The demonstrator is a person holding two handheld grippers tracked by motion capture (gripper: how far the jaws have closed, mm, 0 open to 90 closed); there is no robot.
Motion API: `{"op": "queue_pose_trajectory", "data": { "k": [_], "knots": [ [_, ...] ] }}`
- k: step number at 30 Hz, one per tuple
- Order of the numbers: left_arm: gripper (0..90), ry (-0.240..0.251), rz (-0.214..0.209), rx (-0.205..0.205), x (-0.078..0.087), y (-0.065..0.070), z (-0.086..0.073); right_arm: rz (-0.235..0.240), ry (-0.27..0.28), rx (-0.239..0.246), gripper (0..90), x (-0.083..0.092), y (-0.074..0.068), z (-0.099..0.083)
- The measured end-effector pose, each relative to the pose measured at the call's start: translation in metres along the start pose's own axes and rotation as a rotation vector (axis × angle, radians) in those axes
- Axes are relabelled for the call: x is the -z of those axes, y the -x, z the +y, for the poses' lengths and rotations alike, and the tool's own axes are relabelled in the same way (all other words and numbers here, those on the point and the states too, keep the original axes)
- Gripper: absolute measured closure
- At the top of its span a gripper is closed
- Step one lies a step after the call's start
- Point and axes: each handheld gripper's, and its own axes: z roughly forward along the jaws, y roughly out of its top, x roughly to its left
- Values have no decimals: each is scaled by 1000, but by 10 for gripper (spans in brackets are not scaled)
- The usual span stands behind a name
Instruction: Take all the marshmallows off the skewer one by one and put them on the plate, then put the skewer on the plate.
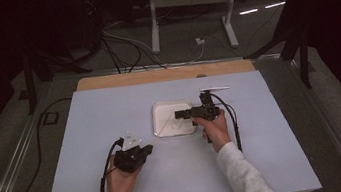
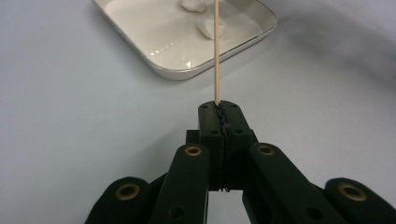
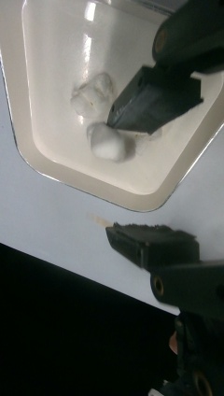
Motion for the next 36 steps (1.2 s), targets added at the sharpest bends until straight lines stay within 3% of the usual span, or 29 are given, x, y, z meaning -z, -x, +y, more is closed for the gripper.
{"op": "queue_pose_trajectory", "data": {
  "k": [3,6,13,16,24,29,36],
  "knots": [
    [900,-4,-15,-4,-8,3,4,0,-13,6,345,-2,-1,-1],
    [900,-6,-1,5,-14,5,9,9,-4,-2,344,-1,1,-1],
    [900,26,15,189,-37,-11,20,29,24,26,329,9,-5,-3],
    [900,39,27,229,-47,-15,26,28,30,66,322,14,-10,-6],
    [900,45,91,309,-62,-25,40,-35,63,184,310,26,-22,-15],
    [899,33,108,346,-70,-28,44,-86,89,224,305,32,-22,-19],
    [898,-4,116,346,-81,-25,49,-166,118,275,287,39,-12,-27]
  ]
}}
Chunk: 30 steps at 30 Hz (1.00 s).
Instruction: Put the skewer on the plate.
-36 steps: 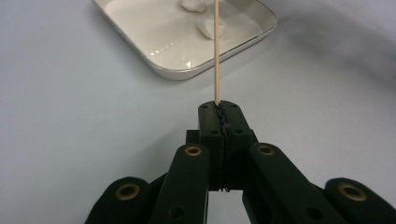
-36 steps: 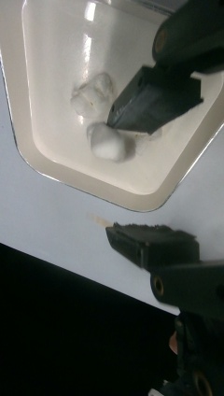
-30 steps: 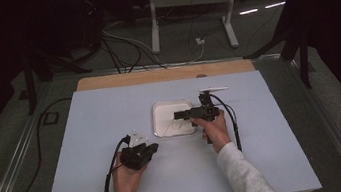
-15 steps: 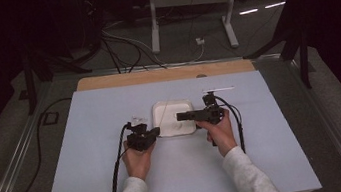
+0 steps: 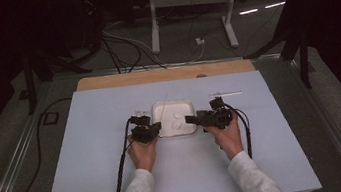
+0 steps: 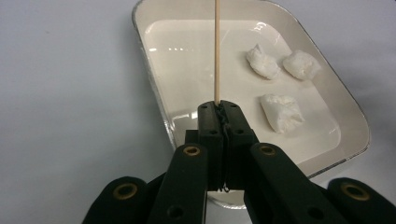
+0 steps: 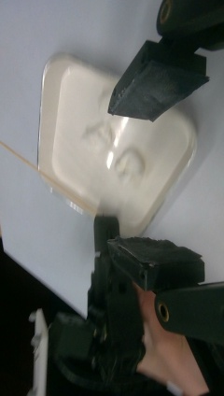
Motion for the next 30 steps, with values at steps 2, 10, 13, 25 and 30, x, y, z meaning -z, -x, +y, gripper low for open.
{"op": "queue_pose_trajectory", "data": {
  "k": [2,10,13,25,30],
  "knots": [
    [897,-10,10,-3,-2,2,1,-25,8,25,274,2,1,-2],
    [890,-44,11,-1,-7,4,0,-92,16,110,208,11,7,-10],
    [888,-55,22,5,-8,4,0,-121,16,123,205,17,11,-13],
    [329,8,-150,-17,22,1,5,-160,30,133,142,53,29,-34],
    [165,102,-177,-80,58,-9,5,-141,54,182,71,70,27,-43]
  ]
}}
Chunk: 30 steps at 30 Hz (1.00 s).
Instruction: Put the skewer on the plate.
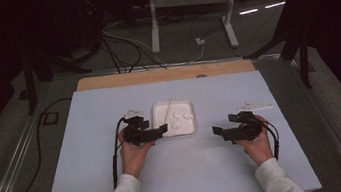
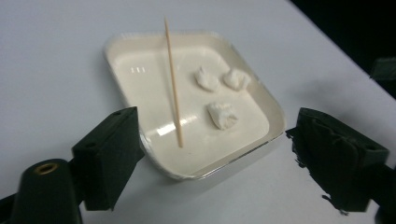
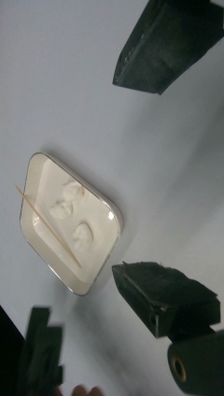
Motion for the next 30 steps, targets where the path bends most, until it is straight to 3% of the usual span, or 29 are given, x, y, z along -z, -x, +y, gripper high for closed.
{"op": "queue_pose_trajectory", "data": {
  "k": [2,6,14,22,30],
  "knots": [
    [120,45,-11,-22,18,-3,-1,14,9,11,39,7,-1,-3],
    [18,123,6,-58,49,-11,-8,23,30,18,34,21,-1,-10],
    [7,237,63,-145,98,-23,-34,20,53,26,30,41,2,-37],
    [7,264,82,-199,121,-29,-57,8,111,36,22,59,3,-45],
    [7,287,91,-173,129,-38,-68,-25,158,52,18,66,7,-52]
  ]
}}
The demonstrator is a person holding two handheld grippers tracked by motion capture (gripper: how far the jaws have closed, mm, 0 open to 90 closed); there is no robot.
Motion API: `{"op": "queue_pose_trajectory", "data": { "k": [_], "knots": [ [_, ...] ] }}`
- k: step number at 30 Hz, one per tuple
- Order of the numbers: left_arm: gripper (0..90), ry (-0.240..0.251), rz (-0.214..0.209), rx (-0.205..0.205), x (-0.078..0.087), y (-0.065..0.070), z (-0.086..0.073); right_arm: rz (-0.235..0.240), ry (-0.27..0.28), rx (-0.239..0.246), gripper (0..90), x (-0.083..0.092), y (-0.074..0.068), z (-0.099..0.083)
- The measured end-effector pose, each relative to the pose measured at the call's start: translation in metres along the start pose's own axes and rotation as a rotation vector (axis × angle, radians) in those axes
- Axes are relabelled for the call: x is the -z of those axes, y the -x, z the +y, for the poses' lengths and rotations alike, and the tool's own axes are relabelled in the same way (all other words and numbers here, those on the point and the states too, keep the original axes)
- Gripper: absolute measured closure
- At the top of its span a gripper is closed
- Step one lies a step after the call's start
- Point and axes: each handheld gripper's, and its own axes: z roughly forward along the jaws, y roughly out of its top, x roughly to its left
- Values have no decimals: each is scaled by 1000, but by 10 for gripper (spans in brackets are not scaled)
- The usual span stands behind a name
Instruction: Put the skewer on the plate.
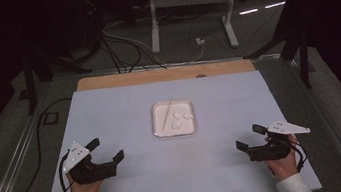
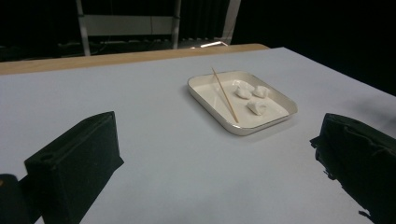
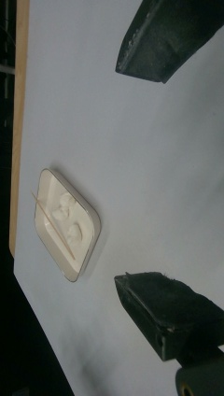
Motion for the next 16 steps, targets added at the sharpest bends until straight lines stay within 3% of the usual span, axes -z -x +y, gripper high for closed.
{"op": "queue_pose_trajectory", "data": {
  "k": [5,16],
  "knots": [
    [8,34,28,-25,5,-3,0,-49,-5,56,18,-1,-1,-5],
    [8,59,72,-29,15,-14,-4,-41,40,14,18,-2,-2,-5]
  ]
}}
